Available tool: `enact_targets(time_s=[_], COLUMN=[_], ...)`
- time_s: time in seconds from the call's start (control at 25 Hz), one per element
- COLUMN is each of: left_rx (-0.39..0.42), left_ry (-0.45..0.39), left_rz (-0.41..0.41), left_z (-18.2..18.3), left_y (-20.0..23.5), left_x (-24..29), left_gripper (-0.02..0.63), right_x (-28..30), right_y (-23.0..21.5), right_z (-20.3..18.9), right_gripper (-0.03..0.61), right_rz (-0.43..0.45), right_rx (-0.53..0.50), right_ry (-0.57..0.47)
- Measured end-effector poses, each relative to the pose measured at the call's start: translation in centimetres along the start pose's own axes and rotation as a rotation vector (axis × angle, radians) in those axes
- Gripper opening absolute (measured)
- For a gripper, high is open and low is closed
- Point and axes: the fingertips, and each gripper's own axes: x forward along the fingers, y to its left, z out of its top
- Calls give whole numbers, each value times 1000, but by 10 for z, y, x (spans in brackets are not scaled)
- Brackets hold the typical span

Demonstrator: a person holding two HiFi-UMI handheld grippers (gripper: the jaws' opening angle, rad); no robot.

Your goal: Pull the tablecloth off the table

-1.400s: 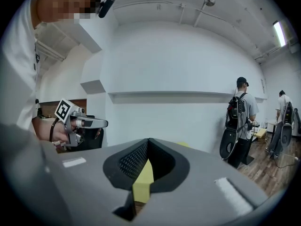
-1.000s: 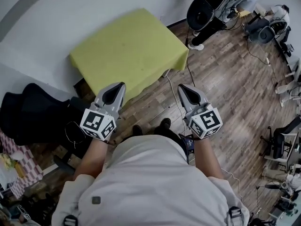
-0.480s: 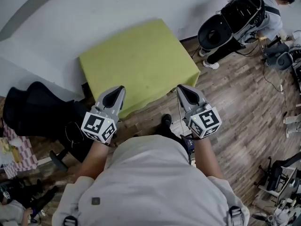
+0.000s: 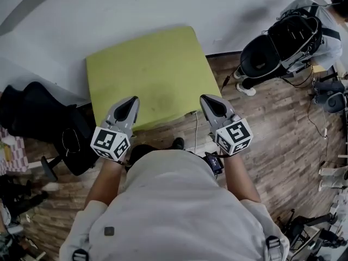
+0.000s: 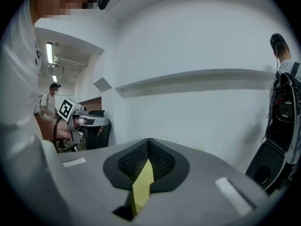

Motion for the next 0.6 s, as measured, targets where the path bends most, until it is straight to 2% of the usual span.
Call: enact_targets(time_s=[0.28, 0.44, 0.6], left_rx=[-29, -59, -124], left_ry=[-13, 25, 93], left_rz=[157, 238, 271], left_z=[-11, -35, -74], left_y=[22, 41, 65], left_x=[5, -1, 5], left_gripper=[5, 5, 19], right_x=[37, 63, 91], right_y=[-31, -29, -34], right_z=[-17, -37, -69], right_gripper=[12, 21, 33], right_rz=[114, 184, 213], right_rx=[-15, -16, 3], right_ry=[60, 122, 199])
